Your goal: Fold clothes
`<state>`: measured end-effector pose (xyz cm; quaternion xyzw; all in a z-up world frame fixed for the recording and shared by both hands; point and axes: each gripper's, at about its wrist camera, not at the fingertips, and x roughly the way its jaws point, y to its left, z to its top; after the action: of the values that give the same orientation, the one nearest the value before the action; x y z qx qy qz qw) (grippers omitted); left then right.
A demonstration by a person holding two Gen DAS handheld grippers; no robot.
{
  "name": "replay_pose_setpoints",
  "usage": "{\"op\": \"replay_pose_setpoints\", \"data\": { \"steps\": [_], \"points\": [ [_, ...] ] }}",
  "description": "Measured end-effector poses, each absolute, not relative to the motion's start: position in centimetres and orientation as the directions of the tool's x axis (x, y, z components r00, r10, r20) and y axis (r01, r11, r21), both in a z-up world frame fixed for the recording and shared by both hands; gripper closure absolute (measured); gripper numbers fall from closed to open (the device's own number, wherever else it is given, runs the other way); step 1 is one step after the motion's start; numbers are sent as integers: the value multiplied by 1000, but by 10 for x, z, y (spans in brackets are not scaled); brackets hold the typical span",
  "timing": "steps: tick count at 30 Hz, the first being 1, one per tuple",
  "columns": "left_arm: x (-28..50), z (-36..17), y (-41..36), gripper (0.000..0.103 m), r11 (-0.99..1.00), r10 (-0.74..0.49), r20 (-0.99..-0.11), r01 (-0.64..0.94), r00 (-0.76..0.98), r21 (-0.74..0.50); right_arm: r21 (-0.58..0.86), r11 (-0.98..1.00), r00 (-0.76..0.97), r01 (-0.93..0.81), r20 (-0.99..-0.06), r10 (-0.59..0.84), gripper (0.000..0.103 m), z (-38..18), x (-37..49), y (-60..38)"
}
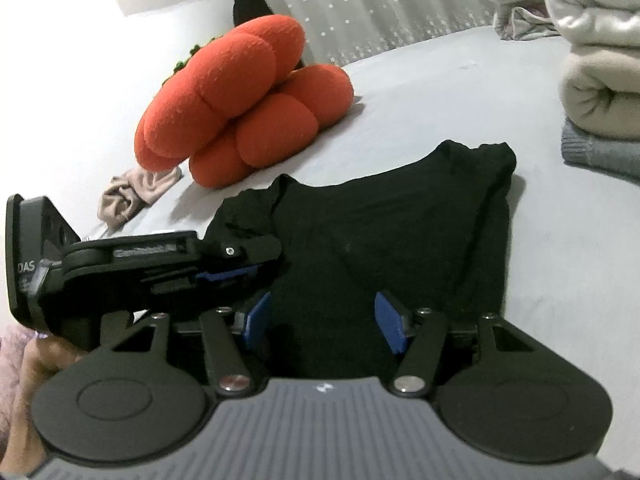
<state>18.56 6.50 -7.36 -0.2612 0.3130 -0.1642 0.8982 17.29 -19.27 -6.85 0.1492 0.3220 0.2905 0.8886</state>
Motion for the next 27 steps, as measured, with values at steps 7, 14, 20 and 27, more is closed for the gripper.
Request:
{"op": "replay_pose_setpoints", "data": {
  "steps": [7,14,20,27],
  "points": [
    [183,-58,75,54,765,-533,-413,213,738,-607,521,789,632,-325,-501,591,35,-60,178,-186],
    [183,-48,117,47,730,-492,-355,155,795,-665,402,834,655,-379,-520,548,29,-25,186,-126],
    [183,-48,155,47,705,-436,-331,89,837,-704,257,865,668,-431,-553,498,28,-26,197,-69],
    [186,-56,169,47,685,-413,-345,38,842,-727,116,883,686,-455,-587,430,28,-49,202,-42]
  ]
}}
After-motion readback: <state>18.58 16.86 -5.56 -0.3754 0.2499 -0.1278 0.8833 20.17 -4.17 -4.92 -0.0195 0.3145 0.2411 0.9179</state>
